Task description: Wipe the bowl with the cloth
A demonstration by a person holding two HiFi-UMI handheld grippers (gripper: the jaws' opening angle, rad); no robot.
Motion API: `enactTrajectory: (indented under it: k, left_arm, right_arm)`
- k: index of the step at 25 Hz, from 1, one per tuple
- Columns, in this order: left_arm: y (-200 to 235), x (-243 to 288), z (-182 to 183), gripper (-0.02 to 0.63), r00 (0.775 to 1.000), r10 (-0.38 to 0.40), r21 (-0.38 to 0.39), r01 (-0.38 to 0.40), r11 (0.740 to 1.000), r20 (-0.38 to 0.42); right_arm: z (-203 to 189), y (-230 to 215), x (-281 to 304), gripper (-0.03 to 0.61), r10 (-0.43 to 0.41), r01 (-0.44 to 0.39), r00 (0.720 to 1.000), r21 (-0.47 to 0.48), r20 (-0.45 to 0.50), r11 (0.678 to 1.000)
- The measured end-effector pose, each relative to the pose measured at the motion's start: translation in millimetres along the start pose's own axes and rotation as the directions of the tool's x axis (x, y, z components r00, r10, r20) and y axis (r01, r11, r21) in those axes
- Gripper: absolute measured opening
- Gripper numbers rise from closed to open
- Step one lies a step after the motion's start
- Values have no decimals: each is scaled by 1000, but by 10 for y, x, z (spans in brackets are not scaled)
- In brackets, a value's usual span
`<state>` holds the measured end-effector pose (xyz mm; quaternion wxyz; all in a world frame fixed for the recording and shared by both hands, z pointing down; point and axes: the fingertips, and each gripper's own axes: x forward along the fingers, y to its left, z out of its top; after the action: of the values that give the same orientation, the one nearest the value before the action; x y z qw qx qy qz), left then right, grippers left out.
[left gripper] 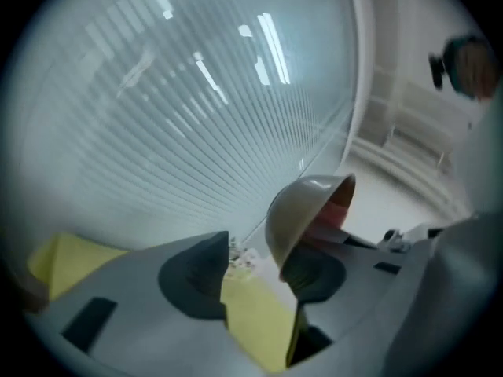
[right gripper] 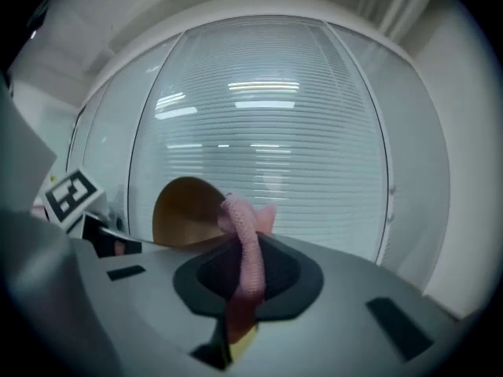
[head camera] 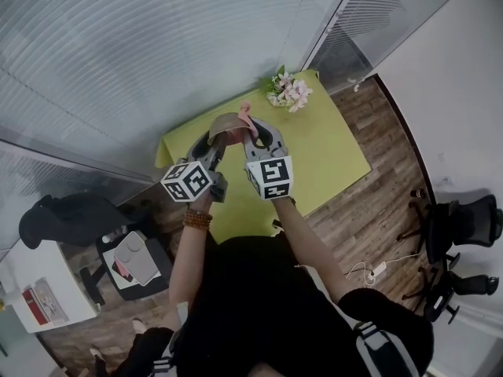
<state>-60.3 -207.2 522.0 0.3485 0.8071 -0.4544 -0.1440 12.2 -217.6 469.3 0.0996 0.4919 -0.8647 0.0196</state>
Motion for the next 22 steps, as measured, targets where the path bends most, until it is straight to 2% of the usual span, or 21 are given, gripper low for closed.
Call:
enactTrajectory:
  k: [1,2,4,6,7,8,11,13,16,17,19,21,22]
  left_arm:
    - [39,-13,-1,213,997,71,112,-67,991,-33]
    - [68,-26,6,198,990,131,190,-119,975,-52]
    - [89,-35,30,149,972,224,304,-195,933,-65]
    - [78,-51,44,114,957,283,392,-238,889,-60]
    - [64,-57,44,54,956,287,396,-241,886,-60]
    - [49,-59,40,21,960,272,364,-232,902,-62]
    - [20,-56,55,18,982,182,211,-168,963,-48]
    - [11,-67,89,20,990,139,121,-136,983,-19]
    - [0,-77,113,20,997,71,-30,-70,997,33]
    - [-8,-86,125,21,998,39,-95,-34,995,59]
    - [-24,-116,157,23,993,-20,-220,44,975,113]
    - [-48,-141,177,21,986,-68,-316,114,942,153]
    - [-70,-149,197,21,979,-96,-370,159,915,181]
  right_arm:
    - [23,3,-6,20,-21,20,1000,-114,-15,993]
    - [35,23,-10,20,-43,35,999,-237,-27,971]
    - [24,85,-16,21,-86,58,995,-454,-41,889]
    - [-14,171,-17,25,-107,57,993,-589,-50,806]
    - [-21,208,-15,30,-108,55,993,-617,-48,785]
    - [-10,227,-17,28,-106,58,993,-616,-43,786]
    - [85,230,-34,18,-86,66,996,-510,-16,858]
    - [127,233,-38,18,-73,70,997,-453,10,889]
    - [124,208,-37,18,-48,58,998,-344,37,937]
    - [127,211,-39,18,-36,48,998,-302,45,952]
    - [169,242,-42,18,-12,26,998,-216,65,976]
    - [225,272,-45,17,13,-2,996,-123,90,992]
    - [247,285,-47,17,31,-24,994,-69,105,997]
